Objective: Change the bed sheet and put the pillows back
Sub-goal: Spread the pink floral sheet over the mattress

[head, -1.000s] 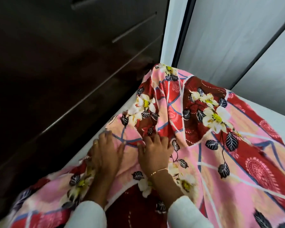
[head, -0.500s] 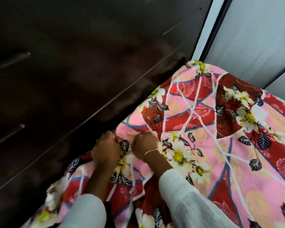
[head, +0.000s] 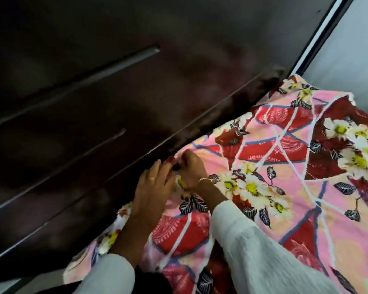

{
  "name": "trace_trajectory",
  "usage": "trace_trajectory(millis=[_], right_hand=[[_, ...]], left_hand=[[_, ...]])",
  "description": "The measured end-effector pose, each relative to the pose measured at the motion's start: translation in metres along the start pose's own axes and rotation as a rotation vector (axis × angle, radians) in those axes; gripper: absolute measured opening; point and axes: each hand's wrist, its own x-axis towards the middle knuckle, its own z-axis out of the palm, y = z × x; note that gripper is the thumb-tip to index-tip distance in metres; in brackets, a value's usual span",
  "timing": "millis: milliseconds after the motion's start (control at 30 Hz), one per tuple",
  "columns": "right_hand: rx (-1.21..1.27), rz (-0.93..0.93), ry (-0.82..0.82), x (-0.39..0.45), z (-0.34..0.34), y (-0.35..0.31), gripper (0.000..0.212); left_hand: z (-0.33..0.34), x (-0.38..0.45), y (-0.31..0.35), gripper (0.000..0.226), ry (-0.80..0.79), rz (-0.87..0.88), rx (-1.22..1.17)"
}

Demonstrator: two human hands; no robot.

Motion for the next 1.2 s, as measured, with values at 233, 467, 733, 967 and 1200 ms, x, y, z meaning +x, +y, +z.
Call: trace_trajectory(millis=[233,467,733,967,1200], right_hand=[[-0.45,-0.067,0.462,-0.078,0.042,-0.013,0.036],[-0.637,-0.021,0.003,-0.135,0.093,-0.024,0.052],[-0.242,-0.223,-0.119,-0.127,0.132,-0.059,0.02],[-0.498,-0.217,-0.167,-0.204,0.165,-0.074,0.026],[-0.601,-0.172,-0.189,-0.22,0.183,-0.067,0.034]], left_hand=[[-0.028,-0.098,-0.006,0.034,-0.274,-0.388,-0.119],[-0.057,-0.139,-0.023,0.027,-0.407,-0.372,-0.191],[-0.108,-0.186,-0.095,0.022,-0.379,-0.594,-0.021],[-0.12,-0.213,-0.071,0.017,-0.492,-0.395,-0.139],[-0.117,-0.232,-0.041,0.026,-0.806,-1.063,-0.579]])
